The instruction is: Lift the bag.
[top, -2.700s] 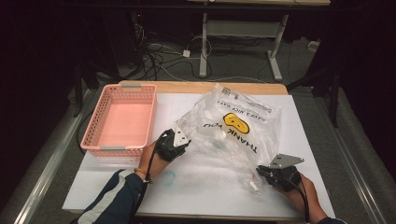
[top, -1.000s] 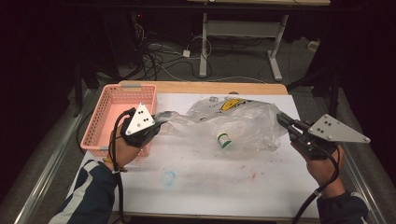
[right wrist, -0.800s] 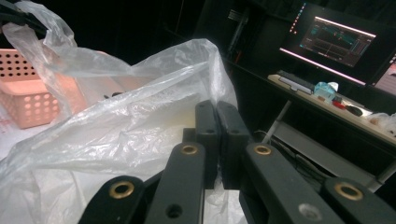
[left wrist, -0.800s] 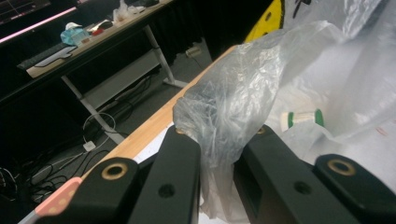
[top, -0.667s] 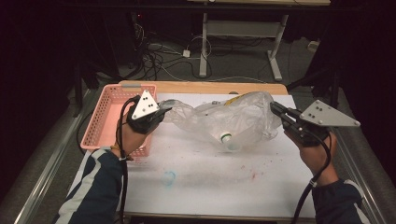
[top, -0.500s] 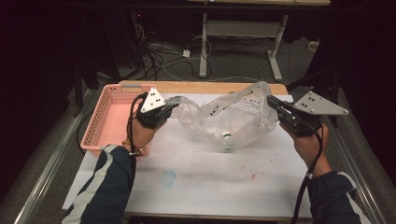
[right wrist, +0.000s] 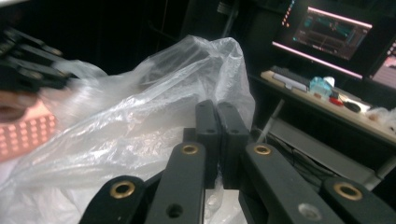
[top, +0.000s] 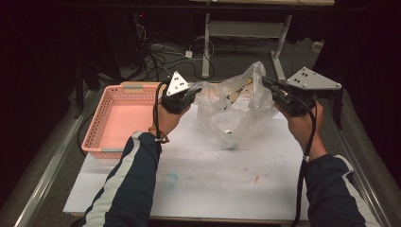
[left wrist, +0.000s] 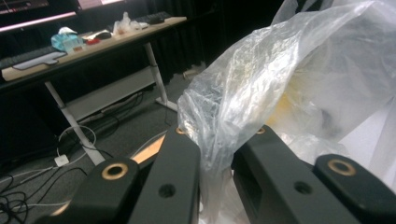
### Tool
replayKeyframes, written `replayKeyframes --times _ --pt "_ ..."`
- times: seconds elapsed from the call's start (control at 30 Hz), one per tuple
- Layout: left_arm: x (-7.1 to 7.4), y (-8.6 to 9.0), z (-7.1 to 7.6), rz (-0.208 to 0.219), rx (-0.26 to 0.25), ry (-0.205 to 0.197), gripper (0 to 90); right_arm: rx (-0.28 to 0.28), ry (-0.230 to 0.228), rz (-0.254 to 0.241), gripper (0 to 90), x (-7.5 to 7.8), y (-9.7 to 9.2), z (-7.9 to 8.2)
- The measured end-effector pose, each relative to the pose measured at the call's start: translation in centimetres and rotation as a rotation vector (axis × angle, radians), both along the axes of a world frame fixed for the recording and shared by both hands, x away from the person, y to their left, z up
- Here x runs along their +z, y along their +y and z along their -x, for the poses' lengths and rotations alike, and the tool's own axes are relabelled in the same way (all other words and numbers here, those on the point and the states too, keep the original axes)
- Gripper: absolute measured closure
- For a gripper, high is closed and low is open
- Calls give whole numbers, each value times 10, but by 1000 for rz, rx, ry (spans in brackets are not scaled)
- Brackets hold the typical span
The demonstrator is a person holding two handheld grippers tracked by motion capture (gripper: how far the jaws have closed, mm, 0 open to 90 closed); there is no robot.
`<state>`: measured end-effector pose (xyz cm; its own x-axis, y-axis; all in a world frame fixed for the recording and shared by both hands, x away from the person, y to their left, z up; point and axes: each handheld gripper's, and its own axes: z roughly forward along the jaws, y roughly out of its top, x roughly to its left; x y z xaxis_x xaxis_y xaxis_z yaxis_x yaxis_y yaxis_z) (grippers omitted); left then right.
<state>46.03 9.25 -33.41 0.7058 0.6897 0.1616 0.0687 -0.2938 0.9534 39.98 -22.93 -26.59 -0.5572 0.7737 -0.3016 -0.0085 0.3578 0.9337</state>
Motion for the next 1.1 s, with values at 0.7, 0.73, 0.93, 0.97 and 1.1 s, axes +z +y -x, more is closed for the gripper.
replayKeyframes --times 0.7,0.73,0.93,0.97,1.1 --pt "57 -2 0 48 19 -57 876 1 -143 -82 900 91 1 21" --pt "58 -3 -1 44 24 -60 877 -5 -140 -84 900 93 -1 20" --pt "55 -10 -11 33 46 -38 873 -79 -98 -64 900 84 -14 -3" --pt "53 -11 -13 24 47 -30 872 -89 -85 -57 900 80 -16 -8" --pt "47 -13 -21 4 73 -20 873 -130 -34 -44 900 59 -25 -28"
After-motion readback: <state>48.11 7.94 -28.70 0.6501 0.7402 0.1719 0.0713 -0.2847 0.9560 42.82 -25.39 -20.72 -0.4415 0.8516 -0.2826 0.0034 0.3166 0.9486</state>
